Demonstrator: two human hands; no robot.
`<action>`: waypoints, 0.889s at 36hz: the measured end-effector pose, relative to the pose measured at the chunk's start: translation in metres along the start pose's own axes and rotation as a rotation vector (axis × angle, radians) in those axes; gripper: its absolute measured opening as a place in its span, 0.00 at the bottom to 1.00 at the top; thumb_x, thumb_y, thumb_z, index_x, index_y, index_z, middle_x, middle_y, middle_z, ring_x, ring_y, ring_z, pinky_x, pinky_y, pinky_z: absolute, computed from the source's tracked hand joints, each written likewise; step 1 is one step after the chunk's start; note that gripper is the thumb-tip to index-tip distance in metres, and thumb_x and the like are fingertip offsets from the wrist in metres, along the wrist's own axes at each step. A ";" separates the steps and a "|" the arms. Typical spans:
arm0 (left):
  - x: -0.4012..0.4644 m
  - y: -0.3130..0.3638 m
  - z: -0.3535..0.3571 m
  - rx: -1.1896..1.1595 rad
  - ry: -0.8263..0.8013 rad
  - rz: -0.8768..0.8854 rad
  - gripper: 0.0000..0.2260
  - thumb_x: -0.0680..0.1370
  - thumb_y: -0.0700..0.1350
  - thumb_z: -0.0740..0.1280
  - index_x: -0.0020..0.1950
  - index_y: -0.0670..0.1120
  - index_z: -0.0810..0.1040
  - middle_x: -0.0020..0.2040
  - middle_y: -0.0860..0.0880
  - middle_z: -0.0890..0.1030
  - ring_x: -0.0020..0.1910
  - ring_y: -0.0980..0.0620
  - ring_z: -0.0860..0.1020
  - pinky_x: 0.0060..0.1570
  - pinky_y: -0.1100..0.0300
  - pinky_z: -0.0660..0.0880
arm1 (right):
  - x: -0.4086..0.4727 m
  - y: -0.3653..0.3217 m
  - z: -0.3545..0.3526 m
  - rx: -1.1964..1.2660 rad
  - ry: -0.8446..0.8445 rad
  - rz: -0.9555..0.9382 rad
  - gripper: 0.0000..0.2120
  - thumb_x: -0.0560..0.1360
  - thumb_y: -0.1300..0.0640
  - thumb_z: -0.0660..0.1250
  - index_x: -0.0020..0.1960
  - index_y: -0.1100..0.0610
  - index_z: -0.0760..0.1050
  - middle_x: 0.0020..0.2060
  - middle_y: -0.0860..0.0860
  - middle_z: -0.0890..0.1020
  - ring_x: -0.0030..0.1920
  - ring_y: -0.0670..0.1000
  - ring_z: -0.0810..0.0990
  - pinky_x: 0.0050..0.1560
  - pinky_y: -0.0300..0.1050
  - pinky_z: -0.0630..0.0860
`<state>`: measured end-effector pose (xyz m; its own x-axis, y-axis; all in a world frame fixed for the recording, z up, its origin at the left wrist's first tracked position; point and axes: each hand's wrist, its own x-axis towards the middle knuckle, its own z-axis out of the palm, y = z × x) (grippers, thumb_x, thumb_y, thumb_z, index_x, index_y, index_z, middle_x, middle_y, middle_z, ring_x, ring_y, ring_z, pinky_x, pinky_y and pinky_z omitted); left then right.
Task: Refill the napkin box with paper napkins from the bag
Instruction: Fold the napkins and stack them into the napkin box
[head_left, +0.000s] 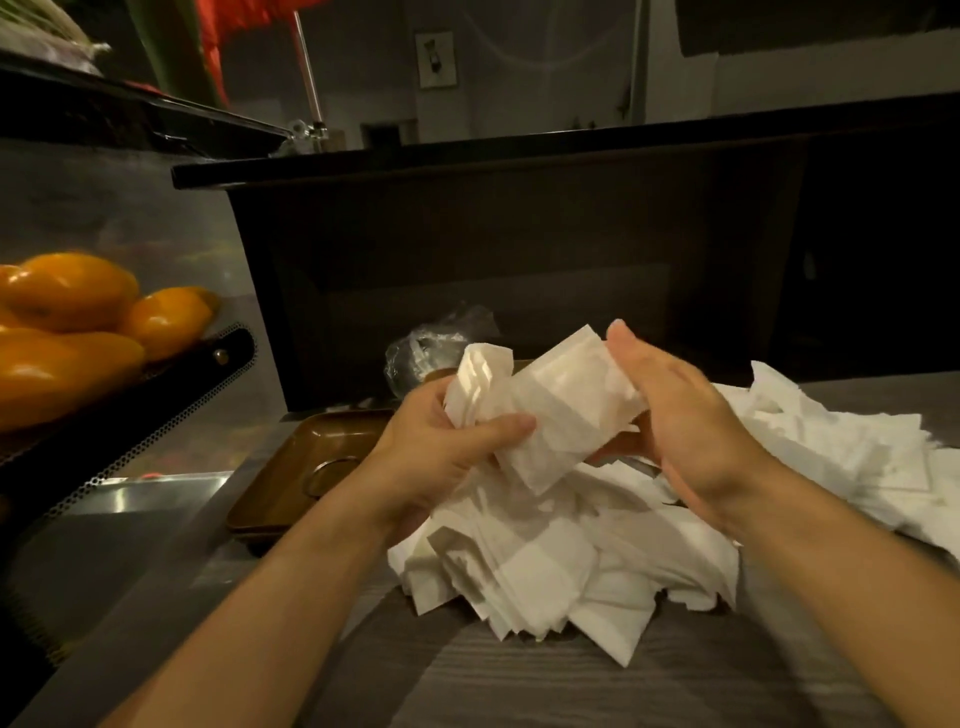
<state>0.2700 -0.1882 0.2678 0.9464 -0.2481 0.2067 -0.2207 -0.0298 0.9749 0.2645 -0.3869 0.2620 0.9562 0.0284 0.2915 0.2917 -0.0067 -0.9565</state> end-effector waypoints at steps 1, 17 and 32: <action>0.001 -0.001 -0.001 -0.025 0.012 0.000 0.19 0.65 0.45 0.76 0.55 0.48 0.80 0.44 0.51 0.87 0.44 0.53 0.86 0.38 0.60 0.82 | 0.000 0.000 0.000 -0.031 -0.048 0.004 0.21 0.74 0.36 0.63 0.60 0.47 0.78 0.53 0.46 0.83 0.54 0.51 0.84 0.47 0.50 0.85; -0.007 0.021 0.004 -0.180 -0.195 -0.220 0.26 0.81 0.66 0.51 0.60 0.50 0.80 0.49 0.46 0.86 0.49 0.47 0.85 0.51 0.52 0.82 | -0.013 -0.025 0.011 -0.161 -0.358 -0.169 0.09 0.76 0.54 0.69 0.54 0.52 0.83 0.49 0.44 0.83 0.50 0.45 0.84 0.44 0.36 0.80; -0.008 0.005 0.020 -0.351 -0.465 -0.267 0.22 0.76 0.63 0.63 0.58 0.49 0.85 0.56 0.42 0.83 0.53 0.44 0.83 0.60 0.43 0.79 | -0.005 -0.007 0.011 -0.371 -0.117 -0.208 0.13 0.77 0.52 0.72 0.59 0.43 0.74 0.56 0.41 0.76 0.41 0.44 0.82 0.35 0.43 0.83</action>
<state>0.2569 -0.2060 0.2693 0.7396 -0.6725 -0.0276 0.1735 0.1509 0.9732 0.2576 -0.3761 0.2669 0.8729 0.1800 0.4534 0.4877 -0.3465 -0.8013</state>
